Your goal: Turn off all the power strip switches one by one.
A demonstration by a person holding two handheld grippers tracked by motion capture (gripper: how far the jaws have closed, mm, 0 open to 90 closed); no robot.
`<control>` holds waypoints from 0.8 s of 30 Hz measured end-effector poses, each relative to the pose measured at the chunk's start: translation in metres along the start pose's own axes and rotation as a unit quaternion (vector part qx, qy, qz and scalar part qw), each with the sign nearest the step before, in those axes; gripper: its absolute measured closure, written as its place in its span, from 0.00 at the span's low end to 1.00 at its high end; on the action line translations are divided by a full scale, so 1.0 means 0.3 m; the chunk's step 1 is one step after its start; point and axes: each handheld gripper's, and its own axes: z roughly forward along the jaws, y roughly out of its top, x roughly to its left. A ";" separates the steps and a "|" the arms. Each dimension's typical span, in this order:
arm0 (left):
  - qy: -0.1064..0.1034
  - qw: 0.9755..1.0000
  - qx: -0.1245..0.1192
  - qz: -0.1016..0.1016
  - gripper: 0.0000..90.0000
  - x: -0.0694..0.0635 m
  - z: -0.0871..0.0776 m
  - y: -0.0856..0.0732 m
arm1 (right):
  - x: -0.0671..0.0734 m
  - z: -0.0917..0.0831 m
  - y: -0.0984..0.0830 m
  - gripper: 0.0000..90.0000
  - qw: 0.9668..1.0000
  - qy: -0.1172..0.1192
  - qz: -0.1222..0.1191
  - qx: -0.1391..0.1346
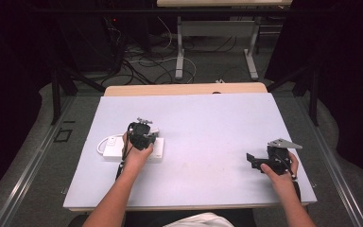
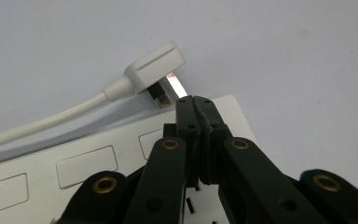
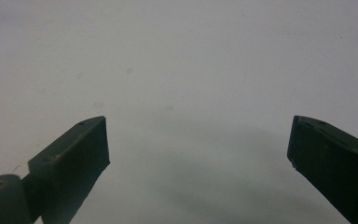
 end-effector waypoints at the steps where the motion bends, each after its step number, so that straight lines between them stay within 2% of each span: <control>1: 0.000 1.000 0.000 0.000 1.00 0.000 0.000 0.000 | 0.000 0.000 0.000 0.06 1.000 0.000 0.000 0.000; 7: 0.002 1.000 -0.001 0.002 1.00 -0.001 0.002 -0.003 | 0.000 0.000 0.000 0.06 1.000 0.000 0.000 0.000; 15: -0.007 1.000 -0.005 -0.007 1.00 0.002 0.007 -0.012 | -0.005 -0.002 0.000 0.06 1.000 -0.001 -0.001 -0.001; 24: -0.002 1.000 -0.005 -0.002 1.00 0.001 0.000 -0.020 | -0.007 -0.006 0.001 0.06 1.000 0.000 -0.001 -0.004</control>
